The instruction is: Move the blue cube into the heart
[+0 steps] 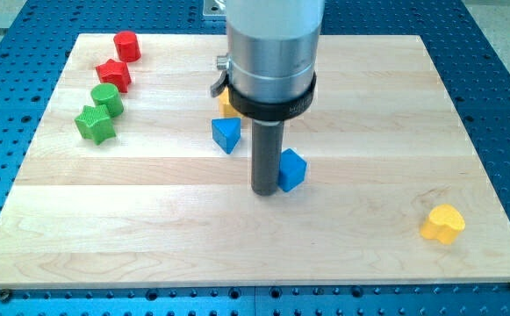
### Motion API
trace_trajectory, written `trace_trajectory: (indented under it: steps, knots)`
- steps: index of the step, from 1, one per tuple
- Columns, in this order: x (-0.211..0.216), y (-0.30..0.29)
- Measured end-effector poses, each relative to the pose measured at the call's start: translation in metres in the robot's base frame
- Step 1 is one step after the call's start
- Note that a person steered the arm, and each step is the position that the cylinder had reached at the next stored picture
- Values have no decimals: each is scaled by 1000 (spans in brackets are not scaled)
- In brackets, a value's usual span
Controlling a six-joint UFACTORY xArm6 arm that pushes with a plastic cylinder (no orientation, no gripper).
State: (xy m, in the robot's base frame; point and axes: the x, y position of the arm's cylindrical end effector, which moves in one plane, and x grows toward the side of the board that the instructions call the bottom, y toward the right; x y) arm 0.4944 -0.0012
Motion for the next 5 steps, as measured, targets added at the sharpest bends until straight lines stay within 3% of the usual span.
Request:
trace_trajectory:
  steps: [1, 2, 3, 4, 5]
  knots:
    - [-16, 30]
    - [5, 110]
    - [29, 147]
    - [29, 110]
    - [58, 145]
